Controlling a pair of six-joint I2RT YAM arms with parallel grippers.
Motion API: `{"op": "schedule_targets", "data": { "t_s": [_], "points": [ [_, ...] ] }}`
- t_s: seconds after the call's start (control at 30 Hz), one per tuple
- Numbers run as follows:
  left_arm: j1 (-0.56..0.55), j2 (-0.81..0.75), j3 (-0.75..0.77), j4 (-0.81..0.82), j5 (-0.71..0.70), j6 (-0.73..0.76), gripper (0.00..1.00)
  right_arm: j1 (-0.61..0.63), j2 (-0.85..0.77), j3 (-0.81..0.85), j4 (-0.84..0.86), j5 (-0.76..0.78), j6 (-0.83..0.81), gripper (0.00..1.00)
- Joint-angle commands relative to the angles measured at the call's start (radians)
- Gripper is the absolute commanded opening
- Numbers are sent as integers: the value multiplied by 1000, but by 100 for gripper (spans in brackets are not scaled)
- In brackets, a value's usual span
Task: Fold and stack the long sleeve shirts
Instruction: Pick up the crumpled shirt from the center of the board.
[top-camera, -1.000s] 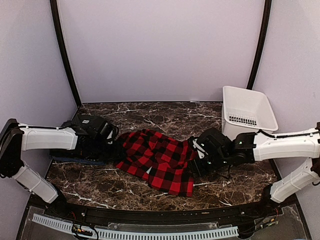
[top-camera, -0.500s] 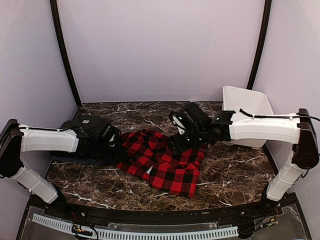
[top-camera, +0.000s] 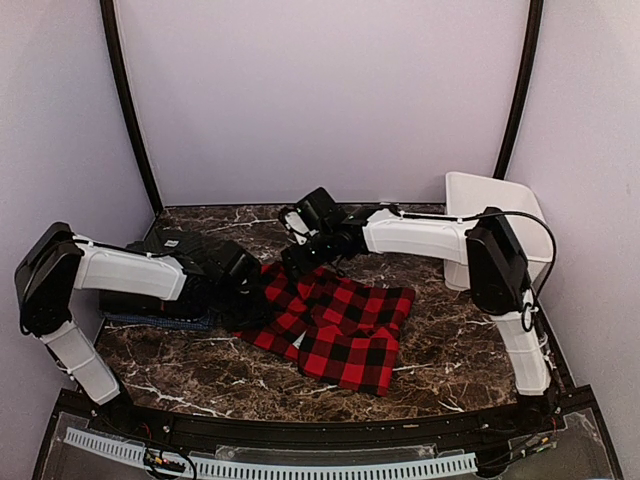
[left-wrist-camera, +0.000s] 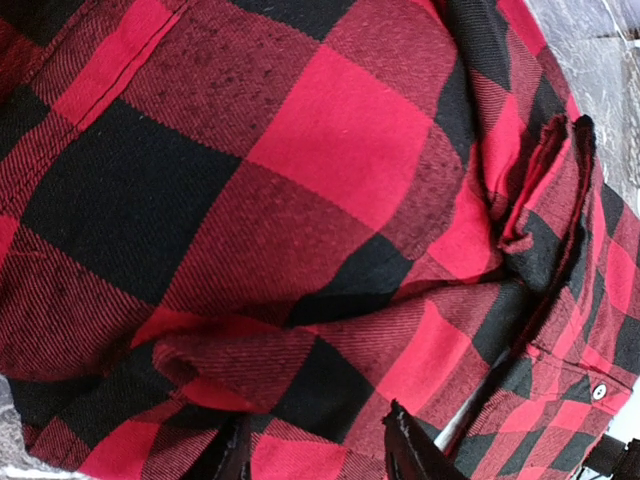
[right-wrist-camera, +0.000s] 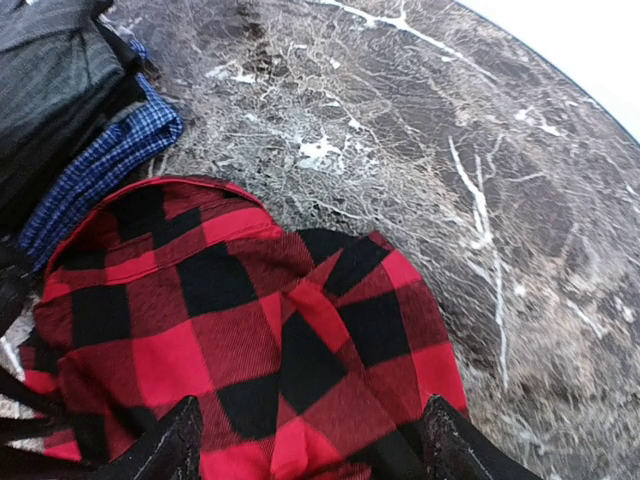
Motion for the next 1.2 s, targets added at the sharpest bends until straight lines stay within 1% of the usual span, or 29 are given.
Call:
{"op": "schedule_targets", "data": {
  "t_s": [0.0, 0.23, 0.37, 0.53, 0.67, 0.7, 0.77, 0.83, 0.93, 1.07, 1.13, 1.17],
  "points": [
    [-8, 11, 20, -6, -41, -25, 43, -8, 107, 122, -23, -61, -42, 72],
    [-9, 37, 33, -2, -93, -31, 43, -10, 192, 202, -29, -84, -30, 70],
    [-9, 54, 55, -4, -109, -25, 37, -12, 228, 233, -32, -83, -23, 70],
    [-9, 67, 65, 1, -118, -25, 24, -22, 263, 268, -46, -50, -12, 65],
    [-9, 69, 67, 2, -117, -24, 10, -26, 278, 271, -49, -53, -12, 59],
    [-9, 69, 67, 1, -117, -24, 4, -26, 280, 269, -52, -52, -13, 57],
    [-9, 65, 66, -4, -119, -24, 0, -26, 281, 260, -52, -46, -14, 52],
    [-9, 54, 61, -12, -124, -23, 0, -27, 281, 255, -56, -29, -11, 47],
    [-9, 23, 55, -22, -139, -14, 0, -31, 266, 237, -51, -2, -1, 35],
    [-9, -9, 60, -58, -164, 14, 0, -42, 228, 205, -34, 28, 18, 12],
    [-9, -26, 61, -71, -175, 22, 0, -47, 207, 195, -35, 45, 25, 2],
    [-9, -37, 62, -79, -180, 26, 0, -48, 192, 185, -34, 59, 28, 0]
  ]
}}
